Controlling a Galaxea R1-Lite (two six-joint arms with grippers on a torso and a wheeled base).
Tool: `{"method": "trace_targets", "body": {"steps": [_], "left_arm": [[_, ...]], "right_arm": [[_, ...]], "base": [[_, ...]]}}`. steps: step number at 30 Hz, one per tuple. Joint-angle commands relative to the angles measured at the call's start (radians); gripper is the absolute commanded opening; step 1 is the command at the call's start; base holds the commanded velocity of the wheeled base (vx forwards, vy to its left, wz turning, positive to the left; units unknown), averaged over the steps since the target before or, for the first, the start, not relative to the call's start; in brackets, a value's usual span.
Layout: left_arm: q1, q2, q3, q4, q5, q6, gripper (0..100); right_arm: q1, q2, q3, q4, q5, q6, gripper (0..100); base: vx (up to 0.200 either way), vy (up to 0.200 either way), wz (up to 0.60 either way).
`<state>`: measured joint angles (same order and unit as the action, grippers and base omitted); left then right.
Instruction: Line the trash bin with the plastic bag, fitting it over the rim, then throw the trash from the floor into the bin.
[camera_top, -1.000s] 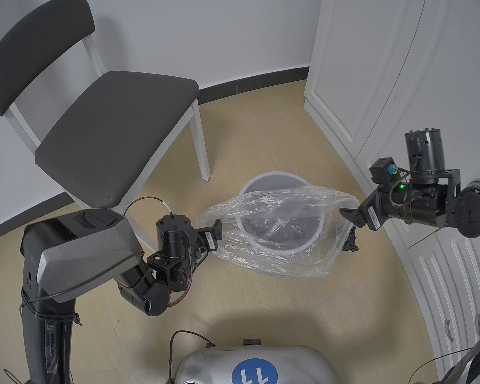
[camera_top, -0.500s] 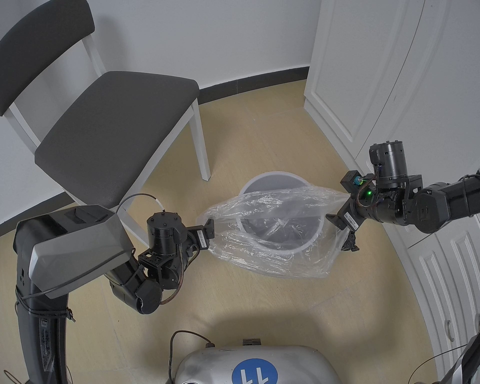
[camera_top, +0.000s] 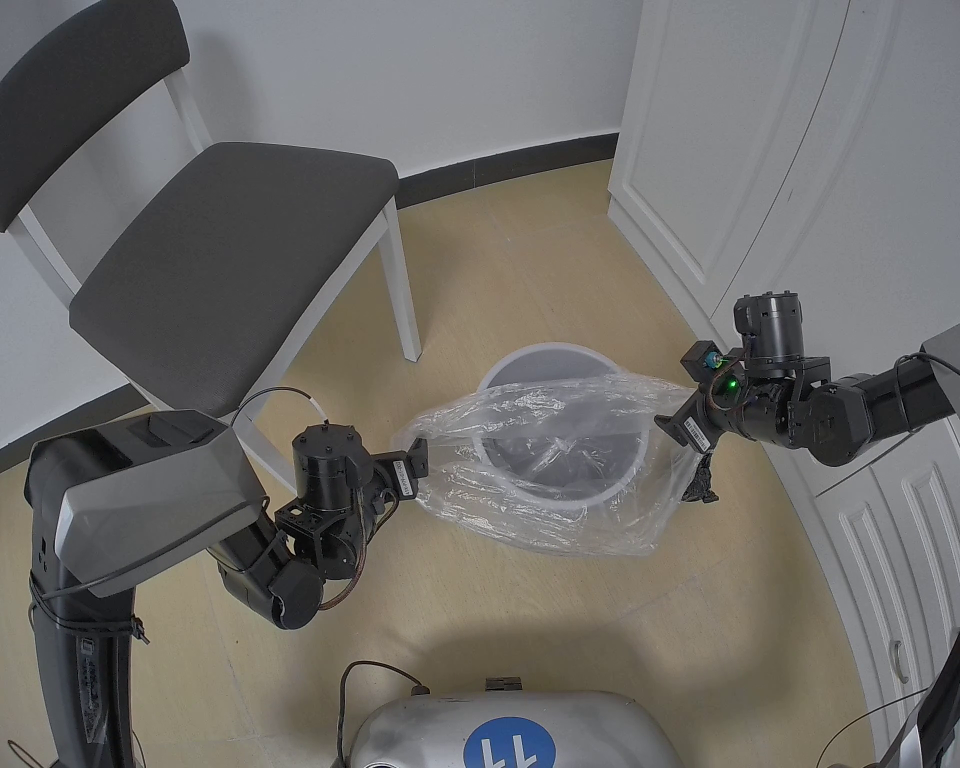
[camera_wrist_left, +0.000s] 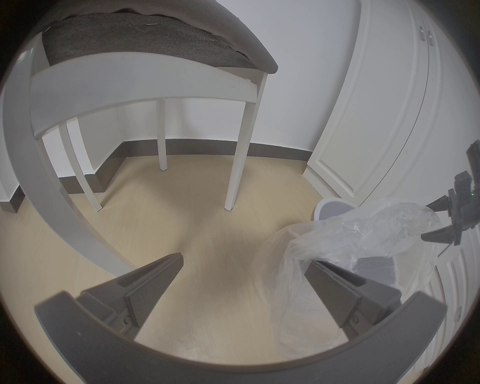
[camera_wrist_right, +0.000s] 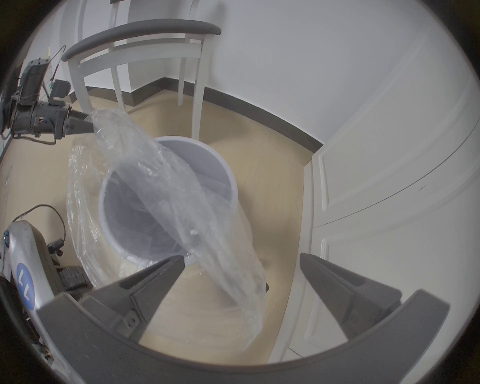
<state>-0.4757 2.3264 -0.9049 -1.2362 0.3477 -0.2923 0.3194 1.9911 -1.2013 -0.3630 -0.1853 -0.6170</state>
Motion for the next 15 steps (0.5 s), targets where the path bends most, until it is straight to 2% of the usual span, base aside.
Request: {"method": "trace_targets", "body": {"steps": [1, 8, 11, 15], "left_arm": [[0.000, 0.001, 0.000, 0.000, 0.001, -0.001, 100], [0.002, -0.002, 0.000, -0.005, 0.001, -0.001, 100], [0.000, -0.025, 0.011, -0.019, 0.001, -0.001, 100], [-0.006, -0.051, 0.024, -0.019, 0.001, -0.001, 100]], "right_arm": [[0.003, 0.052, -0.004, -0.039, 0.014, 0.003, 0], [0.027, 0.106, -0.011, -0.102, 0.015, 0.039, 0], [0.061, 0.126, -0.035, -0.149, 0.015, 0.109, 0], [0.086, 0.147, -0.063, -0.168, 0.014, 0.163, 0]], "base": [[0.000, 0.000, 0.00], [0.000, 0.000, 0.00], [0.000, 0.000, 0.00], [0.000, 0.000, 0.00]]}}
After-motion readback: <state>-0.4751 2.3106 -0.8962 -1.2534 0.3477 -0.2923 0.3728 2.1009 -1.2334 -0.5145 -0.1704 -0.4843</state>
